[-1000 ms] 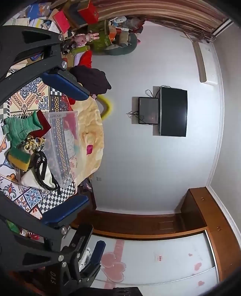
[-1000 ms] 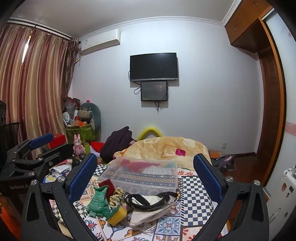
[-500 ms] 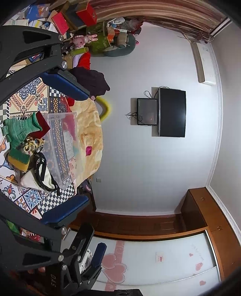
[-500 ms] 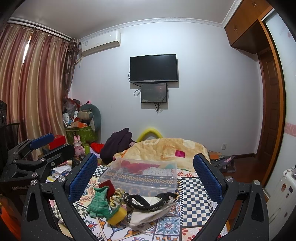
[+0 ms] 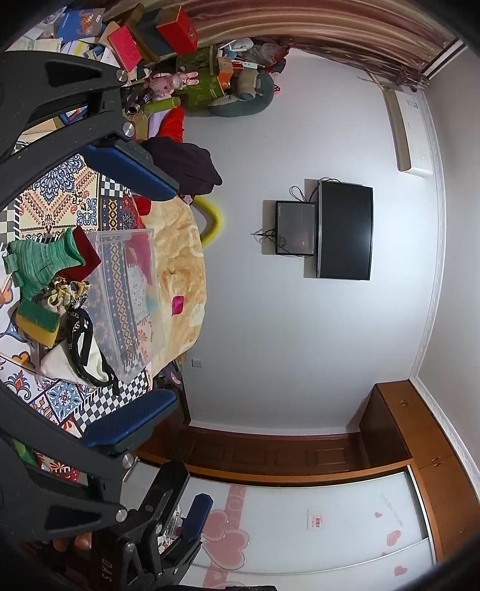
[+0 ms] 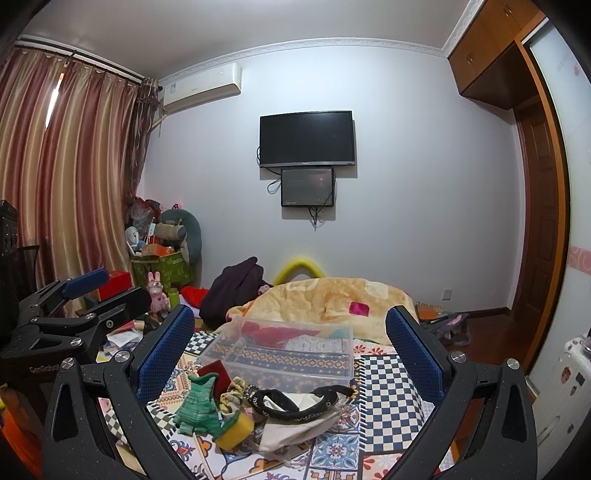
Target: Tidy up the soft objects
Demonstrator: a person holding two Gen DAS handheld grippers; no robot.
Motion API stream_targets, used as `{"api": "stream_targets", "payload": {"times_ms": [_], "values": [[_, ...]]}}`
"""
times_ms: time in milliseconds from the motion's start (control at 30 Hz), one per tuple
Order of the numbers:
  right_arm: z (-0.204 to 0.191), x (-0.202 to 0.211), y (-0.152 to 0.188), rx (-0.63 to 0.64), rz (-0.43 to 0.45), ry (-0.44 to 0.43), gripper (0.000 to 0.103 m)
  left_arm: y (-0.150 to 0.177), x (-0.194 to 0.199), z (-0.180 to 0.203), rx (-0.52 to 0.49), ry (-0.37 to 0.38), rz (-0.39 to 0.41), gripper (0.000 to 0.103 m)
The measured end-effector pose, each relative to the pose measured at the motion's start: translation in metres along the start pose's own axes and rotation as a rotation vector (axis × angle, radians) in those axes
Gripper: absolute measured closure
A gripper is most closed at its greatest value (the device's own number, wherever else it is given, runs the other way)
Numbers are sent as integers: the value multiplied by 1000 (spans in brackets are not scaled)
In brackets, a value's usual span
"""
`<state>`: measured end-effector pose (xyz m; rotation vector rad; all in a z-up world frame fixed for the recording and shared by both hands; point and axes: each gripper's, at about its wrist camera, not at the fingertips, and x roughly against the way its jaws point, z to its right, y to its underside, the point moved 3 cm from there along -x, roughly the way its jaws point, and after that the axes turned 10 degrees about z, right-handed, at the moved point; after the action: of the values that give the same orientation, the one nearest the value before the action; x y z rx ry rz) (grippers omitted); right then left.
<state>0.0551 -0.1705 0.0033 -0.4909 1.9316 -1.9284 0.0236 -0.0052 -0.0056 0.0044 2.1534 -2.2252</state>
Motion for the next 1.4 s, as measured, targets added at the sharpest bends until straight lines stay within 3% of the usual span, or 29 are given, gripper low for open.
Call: {"api": "stream_targets", "payload": {"times_ms": [1000, 1400], "values": [[3, 1, 2, -11, 14, -2, 0, -1, -1, 2, -9, 0, 1, 0], [9, -17, 20, -26, -50, 10, 0, 17, -24, -4, -2, 4, -66, 0]]}}
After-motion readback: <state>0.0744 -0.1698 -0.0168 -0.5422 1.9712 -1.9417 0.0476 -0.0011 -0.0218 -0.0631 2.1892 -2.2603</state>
